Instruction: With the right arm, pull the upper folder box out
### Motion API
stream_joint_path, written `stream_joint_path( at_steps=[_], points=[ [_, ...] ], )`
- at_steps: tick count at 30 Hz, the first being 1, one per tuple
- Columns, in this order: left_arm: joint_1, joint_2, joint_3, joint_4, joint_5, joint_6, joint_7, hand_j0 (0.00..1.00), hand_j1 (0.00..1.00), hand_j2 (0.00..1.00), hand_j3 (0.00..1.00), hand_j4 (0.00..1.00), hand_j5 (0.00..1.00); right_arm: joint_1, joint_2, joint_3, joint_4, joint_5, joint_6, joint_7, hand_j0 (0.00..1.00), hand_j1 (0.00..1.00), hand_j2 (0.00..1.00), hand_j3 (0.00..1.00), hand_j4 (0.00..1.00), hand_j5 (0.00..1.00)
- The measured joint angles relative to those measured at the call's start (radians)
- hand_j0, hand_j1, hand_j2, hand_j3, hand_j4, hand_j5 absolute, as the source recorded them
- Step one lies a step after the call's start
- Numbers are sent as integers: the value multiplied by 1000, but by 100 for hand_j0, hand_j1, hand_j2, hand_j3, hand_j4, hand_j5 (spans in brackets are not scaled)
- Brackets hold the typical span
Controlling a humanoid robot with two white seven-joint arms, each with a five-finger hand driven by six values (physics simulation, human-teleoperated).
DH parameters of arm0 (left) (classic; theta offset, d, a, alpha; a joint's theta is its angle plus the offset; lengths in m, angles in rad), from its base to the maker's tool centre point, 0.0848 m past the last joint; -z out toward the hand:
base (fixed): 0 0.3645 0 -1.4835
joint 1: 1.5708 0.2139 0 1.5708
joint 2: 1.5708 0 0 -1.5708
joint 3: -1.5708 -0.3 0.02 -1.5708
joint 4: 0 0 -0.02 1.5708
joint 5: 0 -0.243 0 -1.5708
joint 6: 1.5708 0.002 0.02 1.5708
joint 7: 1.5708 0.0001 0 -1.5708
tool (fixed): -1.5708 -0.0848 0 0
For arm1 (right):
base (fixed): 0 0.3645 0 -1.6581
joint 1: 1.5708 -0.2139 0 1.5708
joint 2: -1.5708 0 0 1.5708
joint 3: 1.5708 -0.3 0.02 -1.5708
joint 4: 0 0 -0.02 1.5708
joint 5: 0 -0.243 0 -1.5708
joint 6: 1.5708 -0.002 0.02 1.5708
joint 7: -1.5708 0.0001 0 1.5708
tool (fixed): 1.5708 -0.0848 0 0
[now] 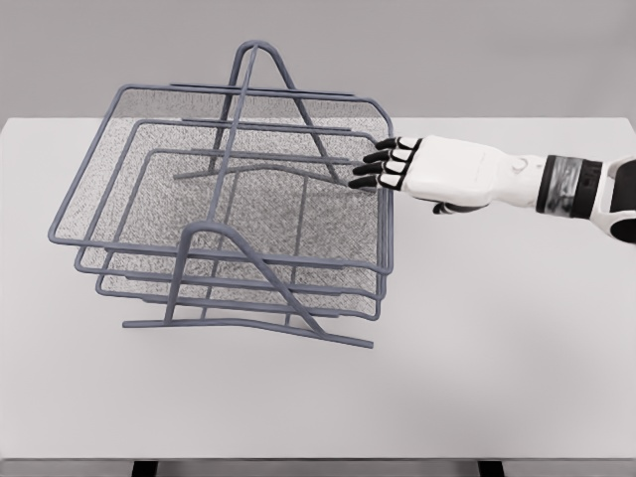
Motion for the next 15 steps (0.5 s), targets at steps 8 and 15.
stream_joint_path(
  at_steps=[8, 15],
  points=[
    [0, 0, -1, 1, 0, 0, 0, 100, 100, 100, 100, 100, 100, 8, -40, -1, -11, -13, -3, -4, 100, 100, 100, 100, 100, 100],
    [0, 0, -1, 1, 0, 0, 0, 100, 100, 100, 100, 100, 100, 9, -89, -13, -20, -11, -8, 0, 100, 100, 100, 100, 100, 100]
  ],
)
